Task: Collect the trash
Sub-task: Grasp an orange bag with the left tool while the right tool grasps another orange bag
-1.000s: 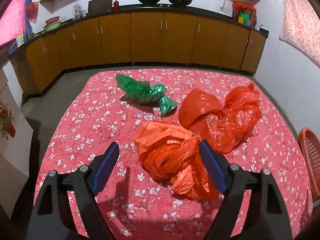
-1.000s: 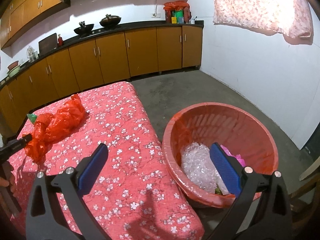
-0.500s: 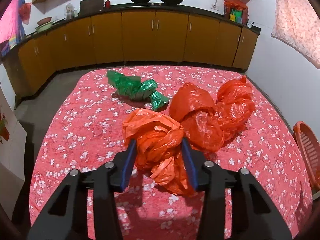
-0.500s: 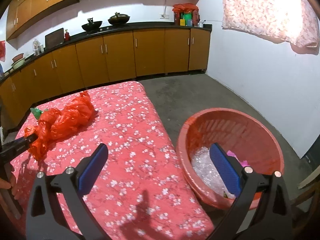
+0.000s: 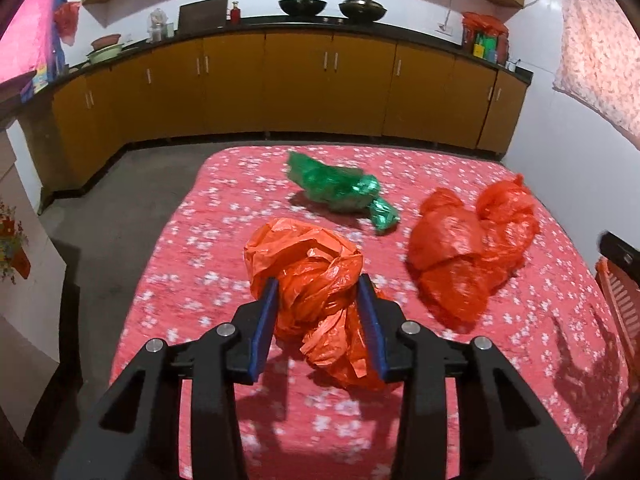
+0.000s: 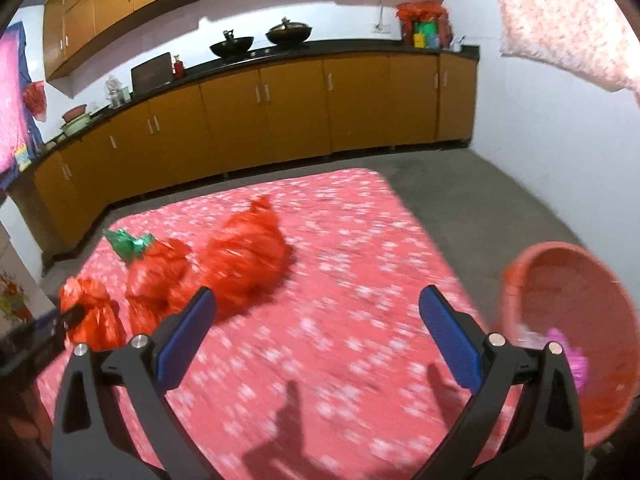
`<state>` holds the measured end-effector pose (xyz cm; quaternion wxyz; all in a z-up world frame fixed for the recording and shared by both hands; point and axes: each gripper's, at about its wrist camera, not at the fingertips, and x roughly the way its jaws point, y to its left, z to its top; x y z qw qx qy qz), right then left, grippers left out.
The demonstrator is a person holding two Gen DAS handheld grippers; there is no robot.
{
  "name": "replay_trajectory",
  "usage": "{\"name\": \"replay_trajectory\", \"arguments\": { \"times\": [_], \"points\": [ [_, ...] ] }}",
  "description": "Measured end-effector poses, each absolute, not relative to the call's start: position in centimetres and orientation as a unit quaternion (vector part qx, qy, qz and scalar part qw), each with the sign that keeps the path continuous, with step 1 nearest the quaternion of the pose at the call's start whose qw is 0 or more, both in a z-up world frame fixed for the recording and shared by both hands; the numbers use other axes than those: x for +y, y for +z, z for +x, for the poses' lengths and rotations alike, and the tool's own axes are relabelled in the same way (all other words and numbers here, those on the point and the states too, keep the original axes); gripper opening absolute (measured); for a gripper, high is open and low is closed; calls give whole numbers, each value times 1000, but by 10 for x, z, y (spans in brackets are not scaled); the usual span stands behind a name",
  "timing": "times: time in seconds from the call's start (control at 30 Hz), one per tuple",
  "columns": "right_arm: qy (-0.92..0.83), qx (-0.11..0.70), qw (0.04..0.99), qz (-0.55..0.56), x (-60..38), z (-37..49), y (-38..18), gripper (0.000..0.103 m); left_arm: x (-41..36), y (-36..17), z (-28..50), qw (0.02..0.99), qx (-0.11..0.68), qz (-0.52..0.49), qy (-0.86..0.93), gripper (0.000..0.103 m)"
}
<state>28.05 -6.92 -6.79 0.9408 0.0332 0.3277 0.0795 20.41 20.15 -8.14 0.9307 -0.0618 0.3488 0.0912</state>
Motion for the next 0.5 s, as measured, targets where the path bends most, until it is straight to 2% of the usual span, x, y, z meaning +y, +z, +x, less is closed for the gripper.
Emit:
{"name": "replay_trajectory", "arguments": {
  "times": [0.3, 0.5],
  "points": [
    [97, 359, 927, 43, -10, 348, -85, 93, 218, -86, 218, 931, 345, -59, 103, 40],
    [103, 406, 907, 34, 5, 372, -107, 79, 218, -84, 223, 932, 343, -54, 102, 40]
  ]
}}
